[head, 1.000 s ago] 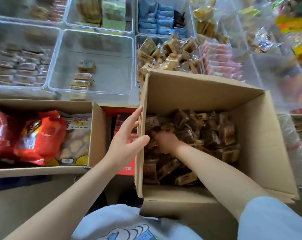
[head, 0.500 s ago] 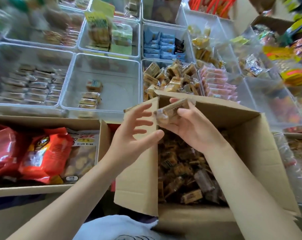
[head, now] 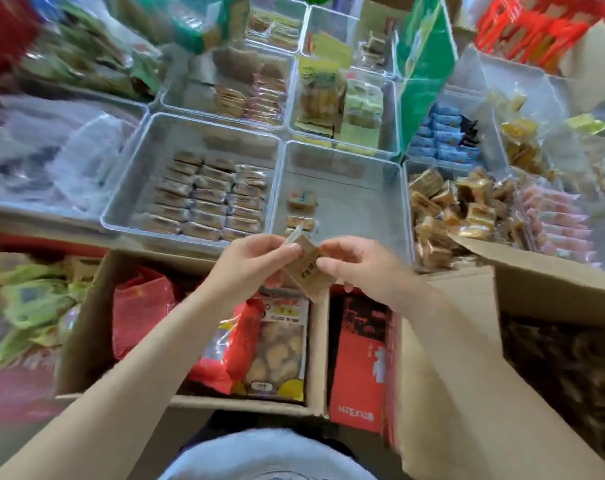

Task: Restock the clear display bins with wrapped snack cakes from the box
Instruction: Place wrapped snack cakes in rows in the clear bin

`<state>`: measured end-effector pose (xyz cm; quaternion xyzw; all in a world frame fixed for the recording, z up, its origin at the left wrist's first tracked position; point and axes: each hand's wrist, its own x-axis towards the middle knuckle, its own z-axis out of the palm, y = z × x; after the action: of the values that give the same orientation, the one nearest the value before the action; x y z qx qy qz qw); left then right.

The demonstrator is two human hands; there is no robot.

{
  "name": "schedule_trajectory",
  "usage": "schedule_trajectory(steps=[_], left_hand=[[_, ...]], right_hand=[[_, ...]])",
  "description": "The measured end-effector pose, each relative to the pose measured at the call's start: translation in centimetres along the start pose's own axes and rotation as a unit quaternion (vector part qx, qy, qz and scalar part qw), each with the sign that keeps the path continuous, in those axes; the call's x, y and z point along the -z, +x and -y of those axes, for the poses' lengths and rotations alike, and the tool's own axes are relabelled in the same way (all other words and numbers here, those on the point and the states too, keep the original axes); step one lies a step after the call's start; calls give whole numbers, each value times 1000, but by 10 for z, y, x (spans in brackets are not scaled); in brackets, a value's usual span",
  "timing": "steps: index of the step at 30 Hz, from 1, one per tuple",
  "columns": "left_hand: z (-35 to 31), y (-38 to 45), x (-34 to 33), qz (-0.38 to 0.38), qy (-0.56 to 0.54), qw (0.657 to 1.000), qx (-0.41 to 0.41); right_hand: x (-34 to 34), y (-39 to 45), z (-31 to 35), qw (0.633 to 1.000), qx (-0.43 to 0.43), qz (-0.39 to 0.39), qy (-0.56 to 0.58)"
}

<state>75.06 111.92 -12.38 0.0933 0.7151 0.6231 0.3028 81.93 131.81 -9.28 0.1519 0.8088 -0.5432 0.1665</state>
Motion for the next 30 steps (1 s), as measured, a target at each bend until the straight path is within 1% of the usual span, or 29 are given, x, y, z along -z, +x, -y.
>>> schedule_trajectory(steps=[2,3,4,6,7,9,11,12,14,15,16,18,20,26,28,30], left_hand=[[22,13,39,-36,33,999,-15],[36,20,59,-73,92,993,-28],[51,25,78,-105,178,978,-42],[81,32,110,-135,344,927,-70],[95,34,121,-128,403,903,-75],[120,34,134,-85,496,861,-76],[141,33,138,-52,550,829,-88],[146,33,140,-45,558,824,-93],[147,33,144,-31,563,820,-94],[147,34,145,-22,565,820,-91],[147,34,146,-16,565,820,-90],[148,33,146,-15,560,823,-91],[149,33,144,-10,556,827,-82],[143,32,140,-4,543,837,-63],[135,32,137,-2,531,846,-41],[121,32,130,-13,508,861,-17]], right_hand=[[-26,36,8,1000,3,14,-8],[-37,54,12,1000,10,2,-29],[-47,71,14,997,20,-24,-67],[-64,101,20,985,40,-99,-139],[-73,114,22,979,50,-124,-151],[-89,137,26,972,65,-133,-180],[-102,157,29,952,69,-100,-281],[-107,166,31,931,67,-74,-352],[-117,182,33,875,52,-9,-482],[-121,188,34,851,39,25,-524],[-124,193,34,834,24,55,-548],[-128,199,36,821,2,94,-563],[-129,204,37,823,-8,110,-557],[-134,208,30,822,-27,101,-559],[-124,195,35,839,7,65,-539],[-103,167,41,882,70,-2,-467]])
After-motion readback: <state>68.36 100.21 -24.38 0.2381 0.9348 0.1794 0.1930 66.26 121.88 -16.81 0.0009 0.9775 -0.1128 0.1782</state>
